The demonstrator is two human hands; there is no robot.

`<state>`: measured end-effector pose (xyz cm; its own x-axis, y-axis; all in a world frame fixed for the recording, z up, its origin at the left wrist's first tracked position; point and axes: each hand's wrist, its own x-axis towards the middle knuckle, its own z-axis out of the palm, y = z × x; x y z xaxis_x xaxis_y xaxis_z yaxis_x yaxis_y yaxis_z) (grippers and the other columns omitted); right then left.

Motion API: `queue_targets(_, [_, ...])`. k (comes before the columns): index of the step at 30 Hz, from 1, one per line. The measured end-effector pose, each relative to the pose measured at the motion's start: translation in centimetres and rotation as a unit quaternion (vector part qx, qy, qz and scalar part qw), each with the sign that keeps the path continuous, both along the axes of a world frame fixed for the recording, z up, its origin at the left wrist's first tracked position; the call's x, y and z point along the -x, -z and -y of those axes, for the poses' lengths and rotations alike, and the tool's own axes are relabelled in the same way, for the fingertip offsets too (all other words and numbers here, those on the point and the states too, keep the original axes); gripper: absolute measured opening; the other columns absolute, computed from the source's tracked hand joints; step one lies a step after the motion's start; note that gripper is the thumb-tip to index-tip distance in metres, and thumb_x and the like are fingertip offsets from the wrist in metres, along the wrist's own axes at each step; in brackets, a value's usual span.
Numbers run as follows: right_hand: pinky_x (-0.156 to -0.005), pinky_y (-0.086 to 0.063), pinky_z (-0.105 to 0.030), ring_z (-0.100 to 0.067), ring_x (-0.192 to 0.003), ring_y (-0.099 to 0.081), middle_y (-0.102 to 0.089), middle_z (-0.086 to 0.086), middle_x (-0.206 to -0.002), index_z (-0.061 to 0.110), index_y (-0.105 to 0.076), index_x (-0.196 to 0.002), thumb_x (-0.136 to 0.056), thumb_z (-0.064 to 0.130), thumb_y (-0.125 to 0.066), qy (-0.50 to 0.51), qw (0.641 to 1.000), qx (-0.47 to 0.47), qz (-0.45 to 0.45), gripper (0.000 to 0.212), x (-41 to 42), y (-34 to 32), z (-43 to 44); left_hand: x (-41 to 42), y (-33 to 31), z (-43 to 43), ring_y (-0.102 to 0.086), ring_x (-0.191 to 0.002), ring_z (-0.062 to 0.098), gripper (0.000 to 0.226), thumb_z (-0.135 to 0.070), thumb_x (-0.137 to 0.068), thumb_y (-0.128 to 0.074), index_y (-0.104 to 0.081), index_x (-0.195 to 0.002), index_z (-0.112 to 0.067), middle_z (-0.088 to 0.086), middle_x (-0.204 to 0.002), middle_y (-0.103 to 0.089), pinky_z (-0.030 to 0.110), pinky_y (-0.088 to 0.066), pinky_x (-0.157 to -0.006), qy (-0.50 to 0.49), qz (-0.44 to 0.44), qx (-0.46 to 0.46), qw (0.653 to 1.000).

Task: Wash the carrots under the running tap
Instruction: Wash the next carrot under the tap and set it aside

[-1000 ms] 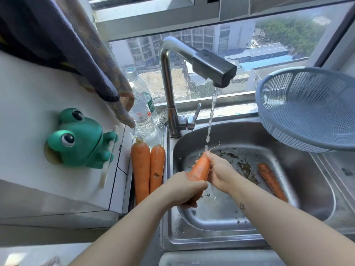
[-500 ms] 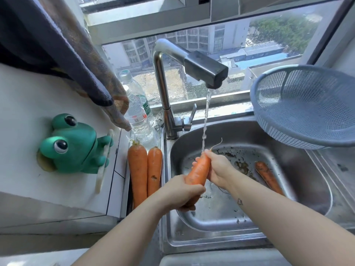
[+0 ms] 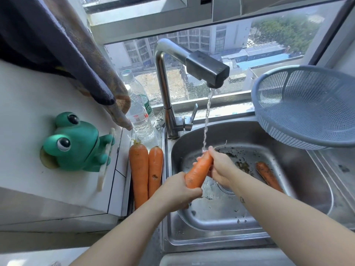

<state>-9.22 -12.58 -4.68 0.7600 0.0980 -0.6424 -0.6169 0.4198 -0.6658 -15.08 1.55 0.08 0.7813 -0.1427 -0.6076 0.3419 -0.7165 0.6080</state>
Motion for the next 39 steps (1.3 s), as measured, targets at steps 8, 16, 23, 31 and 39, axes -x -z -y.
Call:
queue_targets(8, [-0.075,-0.057,-0.034,-0.026,-0.093,-0.067,-0.058,-0.017,-0.116,0.008,-0.045,-0.123,-0.093,0.004,-0.057,-0.080,0.993,-0.020,0.081,0.033,0.0,-0.5,-0.1,-0.2,-0.3,-0.4,-0.063,-0.064,0.015,0.032,-0.034,-0.079,-0.065,-0.051,-0.101,-0.017,0.000,-0.084,-0.064,0.028,-0.054,-0.060,-0.010,0.036,-0.037,0.999])
queue_targets(16, [-0.074,-0.057,-0.036,-0.026,-0.099,-0.062,-0.058,-0.018,-0.113,0.006,-0.048,-0.115,-0.096,0.012,-0.055,-0.076,0.994,0.003,0.083,0.020,0.4,-0.1,0.2,0.2,0.1,-0.3,-0.062,-0.077,0.016,0.032,-0.040,-0.078,-0.063,-0.048,-0.099,-0.021,-0.003,-0.086,-0.062,0.031,-0.052,-0.067,0.067,0.173,-0.167,0.968])
queue_targets(23, [-0.084,-0.055,-0.048,-0.031,-0.090,-0.063,-0.062,-0.017,-0.094,0.004,-0.051,-0.107,-0.102,0.030,-0.044,-0.013,0.994,0.104,0.026,0.027,-0.2,0.5,-0.4,0.6,0.3,0.6,-0.059,-0.075,0.015,0.035,-0.045,-0.081,-0.061,-0.044,-0.103,-0.022,-0.004,-0.090,-0.059,0.026,-0.044,-0.060,0.110,0.205,-0.209,0.950])
queue_targets(31, [-0.082,-0.056,-0.045,-0.027,-0.091,-0.061,-0.058,-0.015,-0.099,0.006,-0.052,-0.103,-0.095,0.011,-0.056,-0.071,0.991,0.079,0.076,0.010,-0.7,0.0,-0.2,0.2,-0.1,0.5,-0.060,-0.071,0.015,0.032,-0.041,-0.078,-0.061,-0.046,-0.096,-0.019,-0.004,-0.082,-0.058,0.028,-0.045,-0.056,0.086,0.183,-0.188,0.961])
queue_targets(39, [-0.066,-0.055,-0.038,-0.026,-0.064,-0.063,-0.061,-0.014,-0.073,0.006,-0.054,-0.093,-0.103,0.033,-0.039,0.104,0.991,0.074,-0.051,0.032,-1.2,-0.1,-0.2,0.1,-0.2,1.2,-0.054,-0.070,0.015,0.031,-0.042,-0.079,-0.059,-0.043,-0.095,-0.022,-0.004,-0.084,-0.056,0.024,-0.032,-0.052,0.132,0.232,-0.197,0.943])
